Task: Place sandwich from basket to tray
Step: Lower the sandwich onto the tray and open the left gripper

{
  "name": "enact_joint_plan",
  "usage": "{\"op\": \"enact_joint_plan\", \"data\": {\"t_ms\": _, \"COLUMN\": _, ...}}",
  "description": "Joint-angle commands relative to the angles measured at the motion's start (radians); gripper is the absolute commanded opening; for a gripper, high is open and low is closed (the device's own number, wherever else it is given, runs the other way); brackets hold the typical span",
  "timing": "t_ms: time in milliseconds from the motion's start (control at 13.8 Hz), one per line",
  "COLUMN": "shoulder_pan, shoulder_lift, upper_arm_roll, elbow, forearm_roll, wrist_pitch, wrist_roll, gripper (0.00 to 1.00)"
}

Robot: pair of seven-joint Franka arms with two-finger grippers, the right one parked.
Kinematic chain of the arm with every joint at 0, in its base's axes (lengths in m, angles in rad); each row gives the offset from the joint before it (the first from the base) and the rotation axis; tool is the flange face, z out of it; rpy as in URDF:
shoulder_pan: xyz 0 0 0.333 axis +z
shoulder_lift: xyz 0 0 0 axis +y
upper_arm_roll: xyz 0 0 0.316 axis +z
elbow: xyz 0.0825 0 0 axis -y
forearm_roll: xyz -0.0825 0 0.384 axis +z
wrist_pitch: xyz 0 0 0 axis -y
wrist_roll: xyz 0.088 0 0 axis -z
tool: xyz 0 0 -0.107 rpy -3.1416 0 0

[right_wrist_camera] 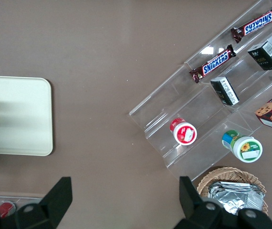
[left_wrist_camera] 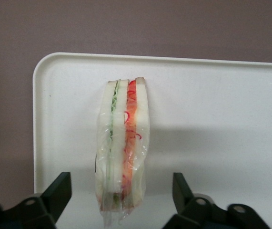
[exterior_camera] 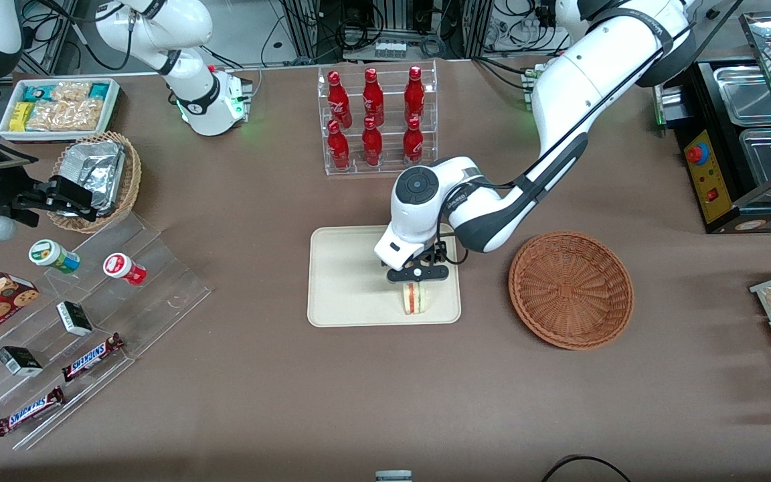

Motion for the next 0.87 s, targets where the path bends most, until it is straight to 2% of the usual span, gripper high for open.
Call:
{"op": "enact_joint_plan", "data": {"t_ms": 0, "shoulder_pan": -0.002, "shoulder_lift": -0.053, "upper_arm_roll": -0.005, "elbow": 0.011, "forearm_roll": 0.018, "wrist_pitch": -0.048, "wrist_roll": -0.026, "gripper": 1.0}}
{"op": "enact_joint_plan", "data": {"t_ms": 217, "shoulder_pan": -0.002, "shoulder_lift": -0.118, "upper_arm_roll": -0.006, "elbow": 0.012, "forearm_roll": 0.012, "wrist_pitch": -0.14, "wrist_roll": -0.023, "gripper": 1.0}}
{"op": "enact_joint_plan", "data": {"t_ms": 434, "shoulder_pan": 0.001, "shoulder_lift": -0.196, "upper_arm_roll": 0.0, "elbow": 0.011, "forearm_roll": -0.089, "wrist_pitch": -0.168, "wrist_roll": -0.014, "gripper": 1.0}}
{"op": "enact_joint_plan", "data": {"t_ms": 796, "shoulder_pan": 0.012, "shoulder_lift": -0.345, "upper_arm_roll": 0.018, "elbow": 0.012, "forearm_roll": -0.175, "wrist_pitch": -0.226, "wrist_roll": -0.005, "gripper": 1.0}}
